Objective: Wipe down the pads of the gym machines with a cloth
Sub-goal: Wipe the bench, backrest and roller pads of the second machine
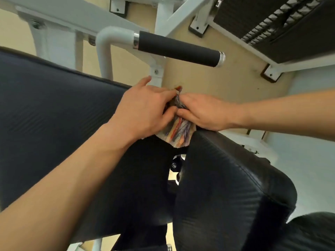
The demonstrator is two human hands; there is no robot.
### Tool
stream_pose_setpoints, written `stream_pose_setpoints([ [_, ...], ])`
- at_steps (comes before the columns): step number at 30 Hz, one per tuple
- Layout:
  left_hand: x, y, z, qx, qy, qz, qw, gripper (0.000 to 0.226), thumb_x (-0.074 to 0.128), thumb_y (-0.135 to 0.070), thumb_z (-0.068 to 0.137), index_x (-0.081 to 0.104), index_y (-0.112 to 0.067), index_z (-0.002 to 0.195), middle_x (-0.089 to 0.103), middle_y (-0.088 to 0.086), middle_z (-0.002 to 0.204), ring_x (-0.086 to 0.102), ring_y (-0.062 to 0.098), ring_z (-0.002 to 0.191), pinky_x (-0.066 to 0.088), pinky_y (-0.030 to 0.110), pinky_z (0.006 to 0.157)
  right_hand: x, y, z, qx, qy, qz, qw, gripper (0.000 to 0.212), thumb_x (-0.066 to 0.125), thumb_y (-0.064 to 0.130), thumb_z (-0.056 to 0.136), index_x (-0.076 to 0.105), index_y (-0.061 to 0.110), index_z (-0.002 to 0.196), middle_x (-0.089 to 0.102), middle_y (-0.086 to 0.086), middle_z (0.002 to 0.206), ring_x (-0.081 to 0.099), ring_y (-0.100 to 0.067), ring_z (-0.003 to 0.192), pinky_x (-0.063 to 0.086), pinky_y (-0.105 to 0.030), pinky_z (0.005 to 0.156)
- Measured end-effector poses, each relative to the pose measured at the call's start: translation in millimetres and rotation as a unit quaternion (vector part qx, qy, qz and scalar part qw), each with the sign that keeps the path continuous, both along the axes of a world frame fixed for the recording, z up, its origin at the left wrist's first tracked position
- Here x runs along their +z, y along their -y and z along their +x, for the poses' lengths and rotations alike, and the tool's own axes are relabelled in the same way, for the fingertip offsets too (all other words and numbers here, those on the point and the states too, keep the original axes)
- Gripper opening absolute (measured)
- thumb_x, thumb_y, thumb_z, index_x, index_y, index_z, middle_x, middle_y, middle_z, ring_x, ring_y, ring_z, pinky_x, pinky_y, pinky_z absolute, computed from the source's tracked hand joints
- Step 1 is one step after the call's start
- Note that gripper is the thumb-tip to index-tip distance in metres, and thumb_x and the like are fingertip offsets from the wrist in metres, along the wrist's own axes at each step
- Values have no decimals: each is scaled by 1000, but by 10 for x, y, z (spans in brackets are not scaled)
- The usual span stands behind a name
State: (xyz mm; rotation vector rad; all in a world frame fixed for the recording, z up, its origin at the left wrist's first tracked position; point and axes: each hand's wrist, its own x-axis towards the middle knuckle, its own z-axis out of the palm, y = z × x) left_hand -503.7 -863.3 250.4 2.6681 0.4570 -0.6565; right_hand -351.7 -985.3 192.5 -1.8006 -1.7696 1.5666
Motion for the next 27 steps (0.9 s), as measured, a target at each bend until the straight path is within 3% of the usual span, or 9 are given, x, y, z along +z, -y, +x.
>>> stream_pose_setpoints([
  [3,-150,220,263,-115,-62,-31,991,53,46,-51,92,49,-23,137,63,-2,131,64,25,113,39,43,110,-126,436,257,10,-2,-56,998,35,43,37,105,47,15,132,55,-2,121,49,-11,100,46,-33,96],
  [7,-278,385,591,-132,-110,-93,981,47,50,-47,97,45,-31,141,62,-3,129,62,27,106,49,41,83,-115,871,382,-26,-32,-182,982,47,34,46,104,41,22,144,56,6,128,54,-13,109,45,-36,104],
  [9,-296,326,709,-132,-153,-119,972,45,51,-44,99,46,-36,143,65,-2,123,61,26,108,49,41,82,-99,1017,303,-118,-78,-227,963,51,23,53,102,48,30,140,58,14,126,57,-8,113,41,-32,107],
  [13,-190,-5,671,-118,-188,-119,968,40,48,-44,101,51,-41,141,56,-10,90,50,16,86,42,35,75,-221,883,25,-412,-220,-254,847,33,32,37,110,62,28,122,64,19,108,58,16,94,41,-2,90],
  [17,-118,-106,557,-115,-197,-94,969,43,42,-45,102,49,-37,143,69,1,113,59,21,91,46,36,75,-314,663,-138,-482,-277,-264,789,33,46,43,103,60,24,126,70,3,119,65,-11,116,45,-31,109],
  [20,-245,88,729,-136,-227,-90,960,40,34,-45,105,52,-31,138,68,6,113,61,27,93,44,37,73,-330,602,-148,-548,-283,-267,741,26,46,24,107,68,14,116,75,4,101,71,2,86,49,-12,85],
  [22,-399,208,944,-157,-265,-116,944,41,31,-44,106,56,-27,134,66,6,115,60,26,96,44,37,78,-324,600,-177,-553,-206,-263,763,37,37,19,110,59,5,135,68,-7,125,65,-4,104,41,0,66],
  [24,-543,310,1173,-169,-304,-154,925,41,31,-40,107,61,-21,128,65,4,115,58,23,99,40,35,82,-434,661,-231,-539,-158,-301,771,42,29,22,111,46,9,148,53,-16,146,50,-25,133,42,-13,82],
  [27,-651,481,1321,-199,-317,-181,909,41,30,-35,108,61,-19,130,64,3,125,56,22,106,36,31,86,-492,769,-385,-511,-123,-375,763,46,25,28,111,45,9,149,54,-20,144,48,-38,136,39,-36,109],
])
